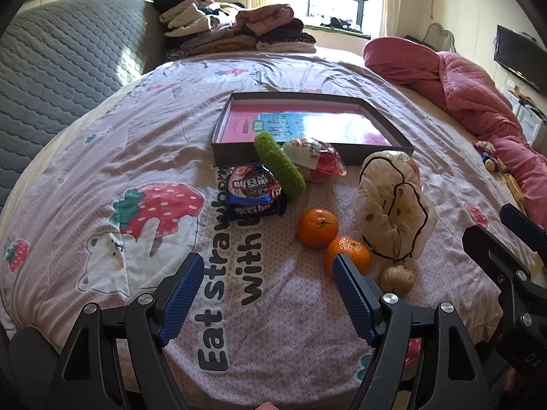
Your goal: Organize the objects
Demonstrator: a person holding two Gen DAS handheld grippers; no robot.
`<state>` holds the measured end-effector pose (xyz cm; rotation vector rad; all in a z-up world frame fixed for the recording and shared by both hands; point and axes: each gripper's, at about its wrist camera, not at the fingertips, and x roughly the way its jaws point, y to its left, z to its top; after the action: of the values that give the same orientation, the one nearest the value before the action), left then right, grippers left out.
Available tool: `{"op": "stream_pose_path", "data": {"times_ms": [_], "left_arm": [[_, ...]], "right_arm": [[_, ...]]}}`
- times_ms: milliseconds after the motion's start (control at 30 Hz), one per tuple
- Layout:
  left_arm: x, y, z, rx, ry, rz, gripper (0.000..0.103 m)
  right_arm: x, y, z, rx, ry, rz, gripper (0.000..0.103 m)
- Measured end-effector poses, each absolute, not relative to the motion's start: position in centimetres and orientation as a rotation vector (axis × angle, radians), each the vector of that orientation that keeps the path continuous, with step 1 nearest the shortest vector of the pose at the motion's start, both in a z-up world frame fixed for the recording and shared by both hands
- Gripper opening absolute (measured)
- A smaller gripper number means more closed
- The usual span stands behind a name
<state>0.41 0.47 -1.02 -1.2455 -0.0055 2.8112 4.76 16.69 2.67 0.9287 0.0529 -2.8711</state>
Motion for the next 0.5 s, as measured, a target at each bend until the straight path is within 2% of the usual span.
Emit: {"op": "stream_pose_path", "data": {"times_ms": [500], "left_arm": [[-0.4,0.0,-2.3,-1.308,-0.032,2.772,0.079]], "right_arm": [[4.7,16.5,0.6,1.015,0.066,-2.795,0.077]]}}
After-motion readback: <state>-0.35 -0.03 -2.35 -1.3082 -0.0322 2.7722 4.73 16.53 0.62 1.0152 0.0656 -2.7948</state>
